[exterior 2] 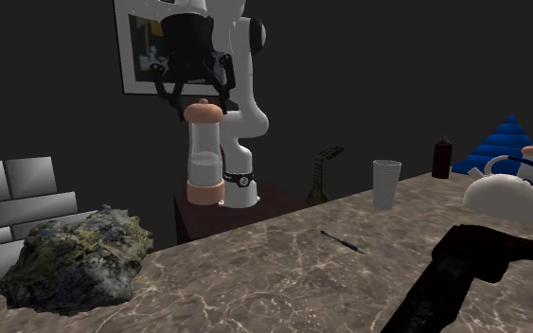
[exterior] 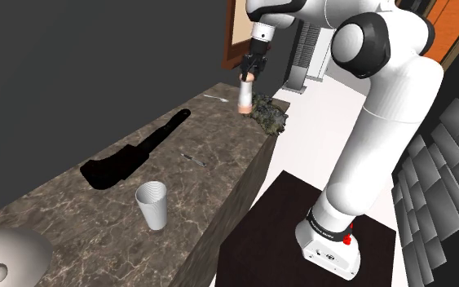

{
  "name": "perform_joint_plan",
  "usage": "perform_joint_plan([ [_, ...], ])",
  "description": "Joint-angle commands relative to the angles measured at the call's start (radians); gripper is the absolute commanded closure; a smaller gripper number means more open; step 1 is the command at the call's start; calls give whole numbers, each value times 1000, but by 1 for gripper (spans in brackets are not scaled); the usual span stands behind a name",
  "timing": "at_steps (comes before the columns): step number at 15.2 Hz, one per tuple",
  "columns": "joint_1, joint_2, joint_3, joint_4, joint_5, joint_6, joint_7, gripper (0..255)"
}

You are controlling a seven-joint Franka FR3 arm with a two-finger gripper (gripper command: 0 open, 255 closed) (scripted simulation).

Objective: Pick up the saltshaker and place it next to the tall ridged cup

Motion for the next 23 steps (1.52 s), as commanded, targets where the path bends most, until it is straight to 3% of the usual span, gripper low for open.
perform_joint_plan([
  [1, 0, 0, 0, 28, -1, -27, 5, 255],
  [20, -35, 79, -14, 375, 38, -306, 23, 255],
  [23, 30, -40, 19, 233, -19, -256, 100, 255],
])
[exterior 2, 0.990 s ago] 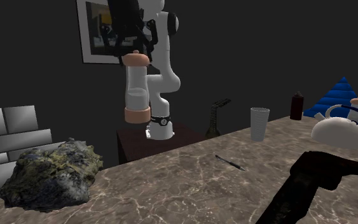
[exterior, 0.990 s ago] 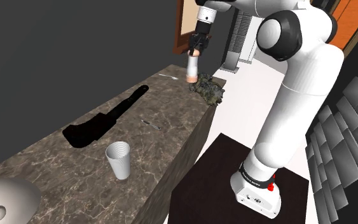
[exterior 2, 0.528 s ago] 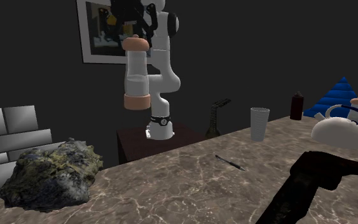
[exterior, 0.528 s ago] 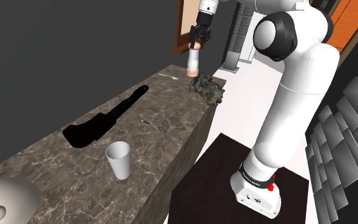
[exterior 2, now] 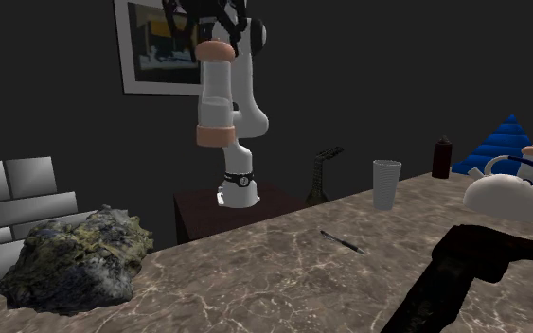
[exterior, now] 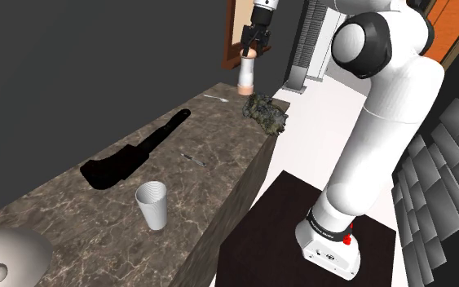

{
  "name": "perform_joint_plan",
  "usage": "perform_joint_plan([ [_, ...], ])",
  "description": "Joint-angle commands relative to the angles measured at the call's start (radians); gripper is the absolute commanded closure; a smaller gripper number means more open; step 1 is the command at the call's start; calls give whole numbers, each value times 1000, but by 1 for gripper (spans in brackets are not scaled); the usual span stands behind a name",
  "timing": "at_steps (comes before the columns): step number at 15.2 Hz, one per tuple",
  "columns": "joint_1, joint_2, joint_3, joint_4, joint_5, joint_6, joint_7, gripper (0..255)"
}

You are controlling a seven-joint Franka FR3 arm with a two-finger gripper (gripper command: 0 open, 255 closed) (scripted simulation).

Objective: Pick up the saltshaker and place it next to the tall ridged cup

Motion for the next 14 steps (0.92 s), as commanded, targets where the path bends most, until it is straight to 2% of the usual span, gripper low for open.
perform_joint_plan([
  [1, 35, -71, 22, -78, -33, 23, 50, 255],
  [7, 107, -254, 117, -280, -97, 81, 211, 255],
  [14, 161, -406, 242, -441, -114, 119, 392, 255],
])
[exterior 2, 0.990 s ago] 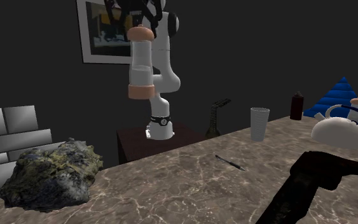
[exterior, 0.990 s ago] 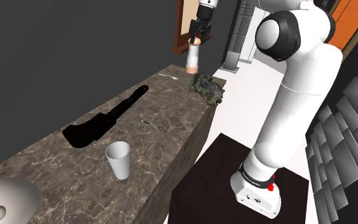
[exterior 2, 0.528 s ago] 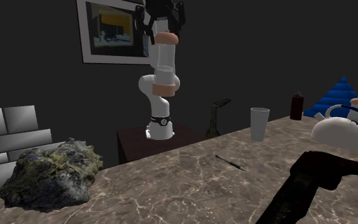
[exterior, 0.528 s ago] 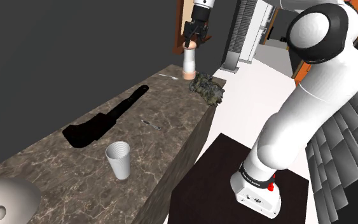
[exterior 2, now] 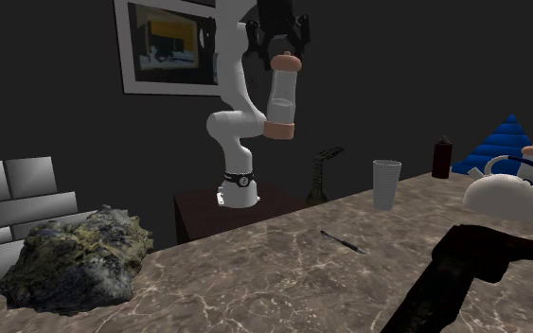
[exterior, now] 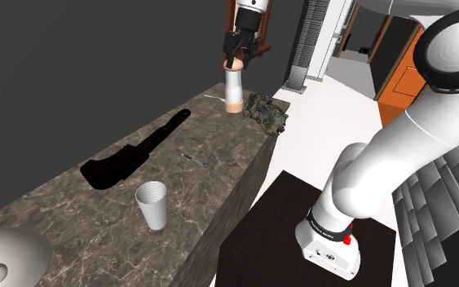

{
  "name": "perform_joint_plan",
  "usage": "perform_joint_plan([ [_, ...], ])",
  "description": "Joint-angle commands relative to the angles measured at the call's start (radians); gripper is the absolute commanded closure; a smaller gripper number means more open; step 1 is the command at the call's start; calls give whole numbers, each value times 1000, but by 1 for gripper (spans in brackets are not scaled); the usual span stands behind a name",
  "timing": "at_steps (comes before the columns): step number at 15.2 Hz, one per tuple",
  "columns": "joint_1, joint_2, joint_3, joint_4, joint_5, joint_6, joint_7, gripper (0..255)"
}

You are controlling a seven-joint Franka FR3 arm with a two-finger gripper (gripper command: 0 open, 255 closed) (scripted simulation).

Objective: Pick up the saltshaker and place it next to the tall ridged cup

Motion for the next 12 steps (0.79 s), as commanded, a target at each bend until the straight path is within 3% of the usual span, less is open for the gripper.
perform_joint_plan([
  [1, 14, -40, 36, -40, 0, 7, 52, 255],
  [12, 93, -156, 237, -159, 47, 45, 322, 255],
])
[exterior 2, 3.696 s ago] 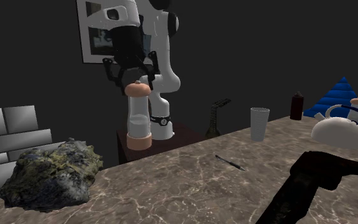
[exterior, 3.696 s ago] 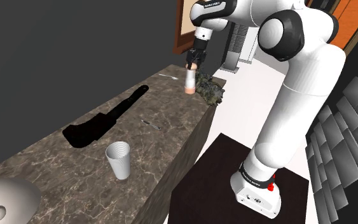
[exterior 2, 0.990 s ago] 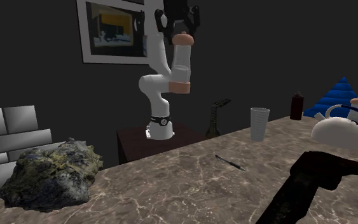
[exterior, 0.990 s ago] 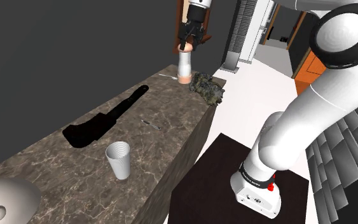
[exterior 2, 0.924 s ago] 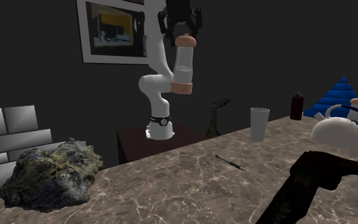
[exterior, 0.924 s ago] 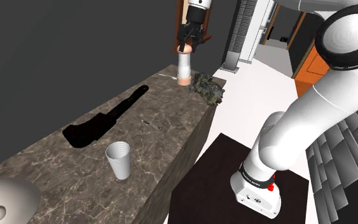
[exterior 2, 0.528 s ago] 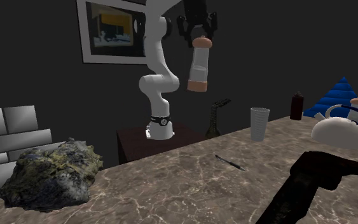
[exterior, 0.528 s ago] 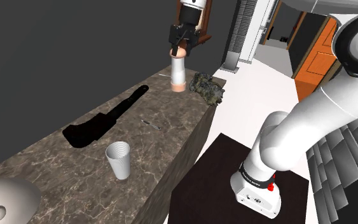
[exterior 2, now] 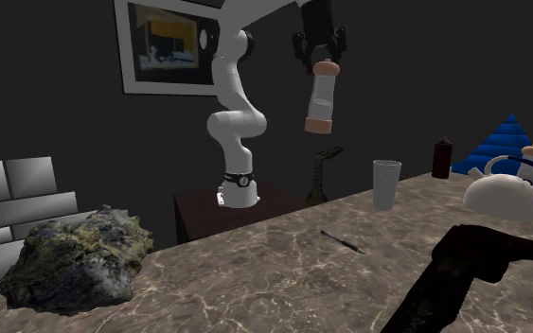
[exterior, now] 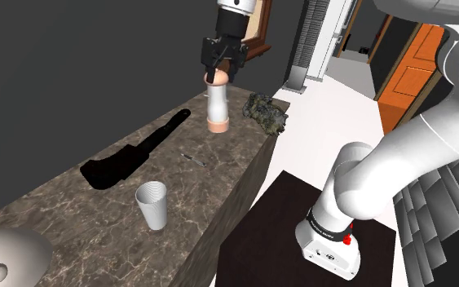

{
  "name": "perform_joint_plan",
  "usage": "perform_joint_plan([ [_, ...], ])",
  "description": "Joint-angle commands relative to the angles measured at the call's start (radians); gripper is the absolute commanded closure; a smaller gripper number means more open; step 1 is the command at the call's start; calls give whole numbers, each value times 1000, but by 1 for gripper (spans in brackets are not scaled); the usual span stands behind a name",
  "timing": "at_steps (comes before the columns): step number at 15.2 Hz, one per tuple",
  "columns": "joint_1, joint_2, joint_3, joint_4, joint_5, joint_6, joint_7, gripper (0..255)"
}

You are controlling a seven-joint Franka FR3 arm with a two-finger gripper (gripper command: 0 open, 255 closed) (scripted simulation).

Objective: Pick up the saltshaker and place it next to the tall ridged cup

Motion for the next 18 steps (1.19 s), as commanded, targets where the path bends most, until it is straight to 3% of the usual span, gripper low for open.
perform_joint_plan([
  [1, 16, -10, 41, -14, 13, 12, 55, 255],
  [10, 82, 3, 211, -1, 63, 47, 274, 255],
  [18, 131, 89, 368, 86, 77, 80, 477, 255],
])
